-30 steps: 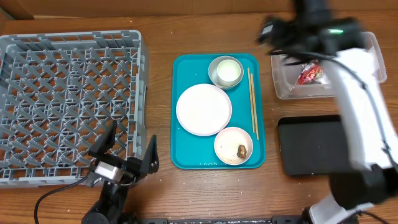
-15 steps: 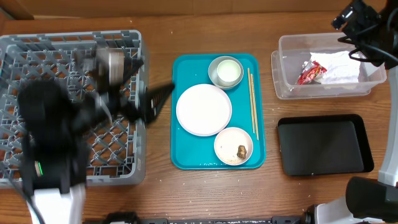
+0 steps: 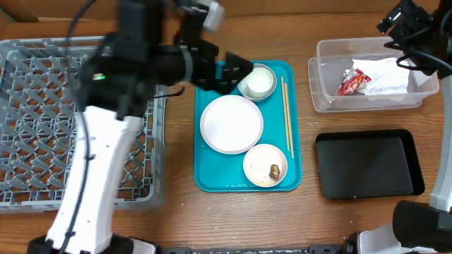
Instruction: Sort waste into correct bins and load items into the dishwasher
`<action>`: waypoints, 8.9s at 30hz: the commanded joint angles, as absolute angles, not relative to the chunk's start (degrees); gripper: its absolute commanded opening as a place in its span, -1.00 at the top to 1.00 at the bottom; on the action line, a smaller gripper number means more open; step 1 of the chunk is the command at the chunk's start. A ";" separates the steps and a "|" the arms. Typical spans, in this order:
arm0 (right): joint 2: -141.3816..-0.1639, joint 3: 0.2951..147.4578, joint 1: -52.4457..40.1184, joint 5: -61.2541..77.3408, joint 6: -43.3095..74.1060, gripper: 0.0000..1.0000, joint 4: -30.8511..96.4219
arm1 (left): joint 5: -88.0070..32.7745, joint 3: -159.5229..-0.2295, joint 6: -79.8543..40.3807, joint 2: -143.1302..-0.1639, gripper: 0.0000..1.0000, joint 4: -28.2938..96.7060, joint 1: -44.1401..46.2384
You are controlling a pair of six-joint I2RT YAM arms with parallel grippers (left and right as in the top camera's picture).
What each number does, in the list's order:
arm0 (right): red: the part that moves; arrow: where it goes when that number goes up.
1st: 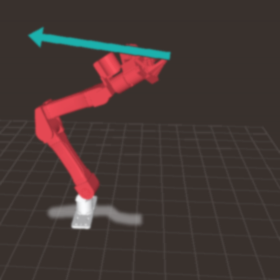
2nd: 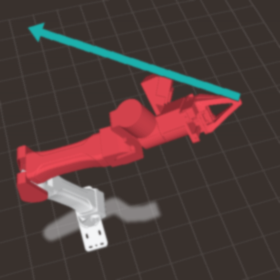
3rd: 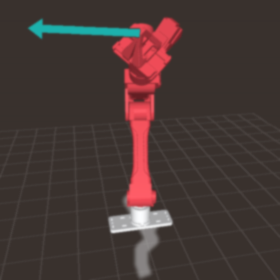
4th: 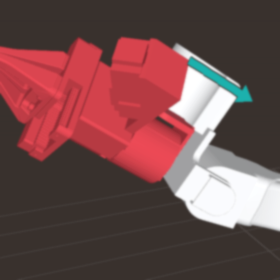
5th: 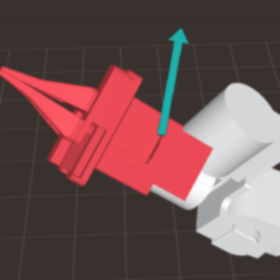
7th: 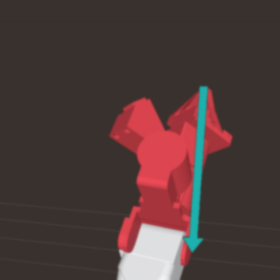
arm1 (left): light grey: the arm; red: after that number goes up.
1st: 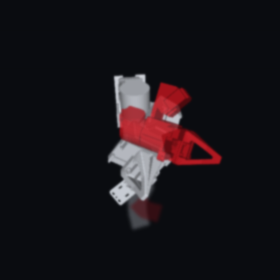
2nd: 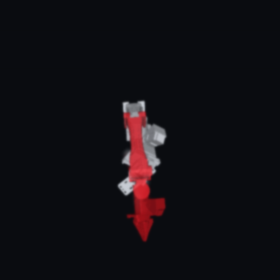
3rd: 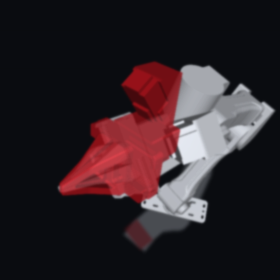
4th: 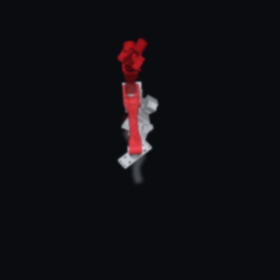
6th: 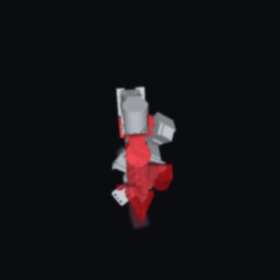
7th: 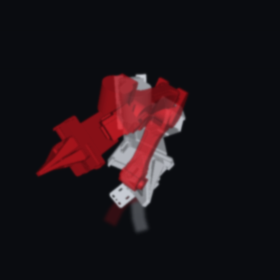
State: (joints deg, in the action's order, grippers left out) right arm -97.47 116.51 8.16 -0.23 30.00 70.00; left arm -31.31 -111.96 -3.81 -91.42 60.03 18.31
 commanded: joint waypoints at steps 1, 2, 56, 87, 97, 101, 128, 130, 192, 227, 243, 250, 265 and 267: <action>-97.41 117.05 8.10 -0.38 30.00 -1.00 69.78 | 6.11 -115.04 -1.26 -93.65 -1.00 59.00 23.86; -97.41 117.05 8.10 -0.38 30.00 -1.00 69.78 | 7.49 -115.02 -1.28 -94.17 -1.00 58.54 24.86; -97.41 117.05 8.10 -0.38 30.00 -1.00 69.78 | 11.14 -116.62 3.16 -131.33 0.79 46.22 38.17; -97.41 117.05 8.10 -0.38 30.00 -1.00 69.78 | -47.22 -127.46 -22.37 -116.22 0.92 69.67 -19.92; -97.41 117.05 8.10 -0.38 30.00 -1.00 69.78 | -79.35 -124.84 -10.61 -130.17 0.92 71.35 -39.11; -97.41 117.05 8.12 -0.38 30.00 -1.00 69.78 | -77.28 -124.84 -10.02 -132.60 0.92 75.92 -41.76; -97.41 117.05 8.10 -0.38 30.00 -1.00 69.78 | -73.17 -109.95 -9.43 -134.63 0.92 70.46 -41.65; -97.41 117.05 8.12 -0.38 30.00 -1.00 69.78 | -70.06 -109.21 -9.43 -134.63 0.92 70.22 -41.87; -97.41 117.05 8.10 -0.38 30.00 -1.00 69.78 | 8.49 -139.24 -20.32 -134.69 0.92 89.89 -17.98; -97.41 117.05 8.10 -0.38 30.00 -1.00 69.78 | 2.39 -143.83 -29.87 -129.23 0.92 96.42 -33.74; -97.41 117.05 8.10 -0.38 30.00 -1.00 69.78 | -41.21 -145.21 -0.10 -120.36 -0.78 90.26 -6.96; -97.41 117.05 8.10 -0.38 30.00 -1.00 69.78 | -24.49 -145.21 1.76 -128.49 -0.59 84.77 14.41; -97.41 117.05 8.12 -0.38 30.00 -1.00 69.73 | 3.95 -145.21 1.78 -147.04 -0.44 71.20 36.25; -97.41 117.05 8.10 -0.38 30.00 -1.00 69.76 | 4.05 -145.21 1.76 -148.33 -0.26 70.43 36.64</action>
State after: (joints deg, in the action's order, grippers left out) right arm -97.47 116.51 8.16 -0.25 30.02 70.00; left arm -1.91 -145.01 0.69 -146.10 71.29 36.36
